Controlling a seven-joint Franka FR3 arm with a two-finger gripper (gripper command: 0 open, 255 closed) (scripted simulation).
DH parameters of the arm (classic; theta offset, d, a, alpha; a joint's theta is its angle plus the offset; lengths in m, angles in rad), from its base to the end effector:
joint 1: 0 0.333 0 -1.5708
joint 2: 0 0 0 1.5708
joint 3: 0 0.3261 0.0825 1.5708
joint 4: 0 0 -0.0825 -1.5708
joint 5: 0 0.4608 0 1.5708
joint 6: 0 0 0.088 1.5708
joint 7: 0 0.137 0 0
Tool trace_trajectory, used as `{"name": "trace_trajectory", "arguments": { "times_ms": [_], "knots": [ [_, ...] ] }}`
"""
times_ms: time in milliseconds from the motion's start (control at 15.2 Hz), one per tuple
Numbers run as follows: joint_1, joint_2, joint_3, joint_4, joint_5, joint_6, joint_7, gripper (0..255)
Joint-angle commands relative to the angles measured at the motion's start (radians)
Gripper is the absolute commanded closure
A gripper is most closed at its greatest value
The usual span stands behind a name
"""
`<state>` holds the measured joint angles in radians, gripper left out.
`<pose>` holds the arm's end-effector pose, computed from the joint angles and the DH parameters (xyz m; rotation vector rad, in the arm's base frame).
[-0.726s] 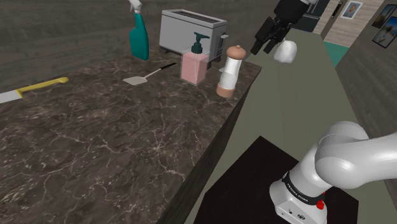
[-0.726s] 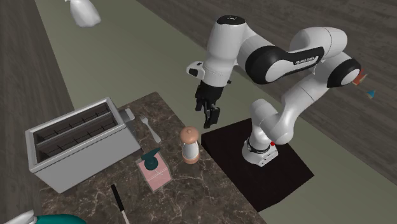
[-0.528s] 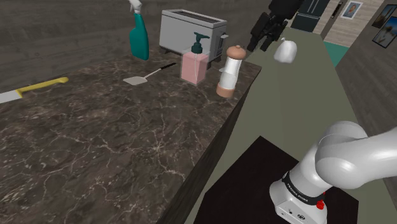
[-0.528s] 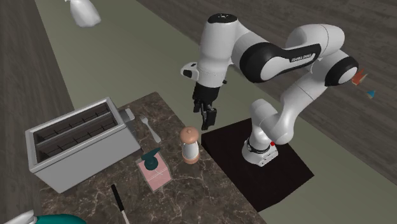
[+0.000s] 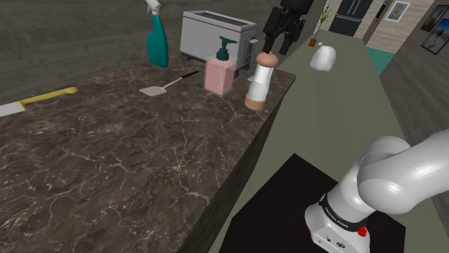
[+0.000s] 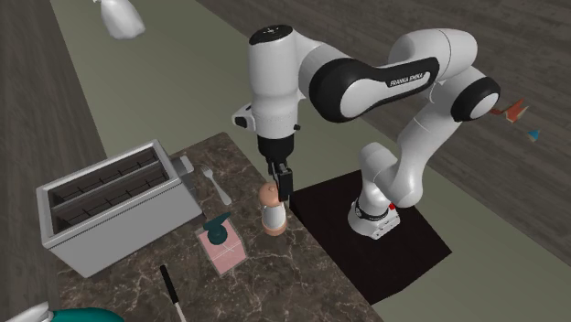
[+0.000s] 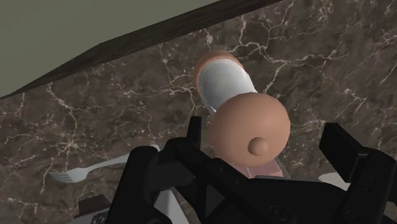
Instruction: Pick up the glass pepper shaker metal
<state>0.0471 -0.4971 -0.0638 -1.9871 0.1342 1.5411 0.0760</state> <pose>0.4648 0.0049 0.6473 -2.9726 0.1166 -0.0667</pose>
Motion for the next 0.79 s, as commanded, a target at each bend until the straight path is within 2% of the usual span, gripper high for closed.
{"name": "trace_trajectory", "arguments": {
  "times_ms": [0, 264, 330, 726],
  "knots": [
    [0.0, -0.008, 0.002, -0.038, 0.001, 0.029, -0.002, 0],
    [-0.001, -0.018, 0.002, -0.082, 0.001, 0.062, -0.006, 0],
    [-0.001, -0.017, 0.003, -0.08, 0.001, 0.062, -0.006, 255],
    [-0.001, -0.016, 0.003, -0.079, 0.001, 0.062, -0.006, 255]
  ]
}}
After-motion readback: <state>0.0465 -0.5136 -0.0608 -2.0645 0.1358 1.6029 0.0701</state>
